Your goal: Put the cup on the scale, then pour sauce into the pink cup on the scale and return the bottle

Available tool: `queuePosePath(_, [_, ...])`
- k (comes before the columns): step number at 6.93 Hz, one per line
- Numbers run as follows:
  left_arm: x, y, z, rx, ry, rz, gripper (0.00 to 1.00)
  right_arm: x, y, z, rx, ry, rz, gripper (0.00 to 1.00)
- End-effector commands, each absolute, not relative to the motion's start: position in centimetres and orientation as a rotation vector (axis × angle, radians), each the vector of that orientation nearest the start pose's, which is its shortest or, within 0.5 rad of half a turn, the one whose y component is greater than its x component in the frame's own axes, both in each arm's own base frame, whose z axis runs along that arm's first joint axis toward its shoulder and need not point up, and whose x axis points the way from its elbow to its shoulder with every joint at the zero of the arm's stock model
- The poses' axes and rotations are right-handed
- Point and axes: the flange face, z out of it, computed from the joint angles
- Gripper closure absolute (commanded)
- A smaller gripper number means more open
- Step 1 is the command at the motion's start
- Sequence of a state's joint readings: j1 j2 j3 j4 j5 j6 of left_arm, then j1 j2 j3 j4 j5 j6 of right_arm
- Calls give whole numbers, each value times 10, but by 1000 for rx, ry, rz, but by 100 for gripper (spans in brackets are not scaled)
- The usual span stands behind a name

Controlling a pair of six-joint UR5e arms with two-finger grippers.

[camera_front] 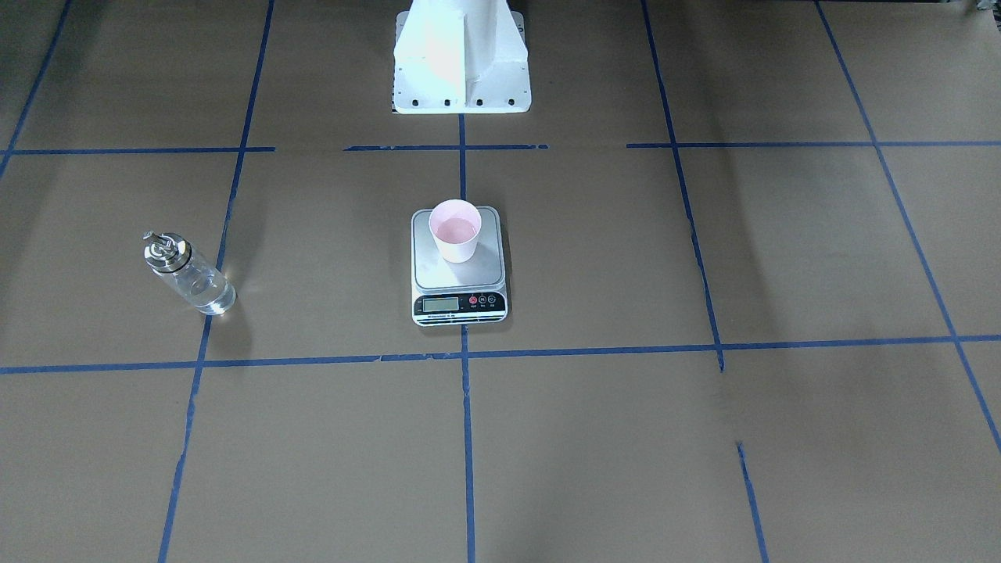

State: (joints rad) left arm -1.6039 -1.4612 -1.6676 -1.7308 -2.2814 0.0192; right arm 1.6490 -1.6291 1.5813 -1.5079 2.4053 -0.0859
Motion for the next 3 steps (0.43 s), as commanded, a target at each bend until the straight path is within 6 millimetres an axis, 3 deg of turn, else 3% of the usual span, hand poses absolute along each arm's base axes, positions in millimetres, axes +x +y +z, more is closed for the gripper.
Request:
queuePosePath(1, [-84, -453, 650, 163, 706, 19, 0, 96, -462, 672, 81, -831, -13, 0])
queuePosePath(3, [-84, -455, 647, 159, 710, -4, 0, 96, -462, 671, 83, -830, -14, 0])
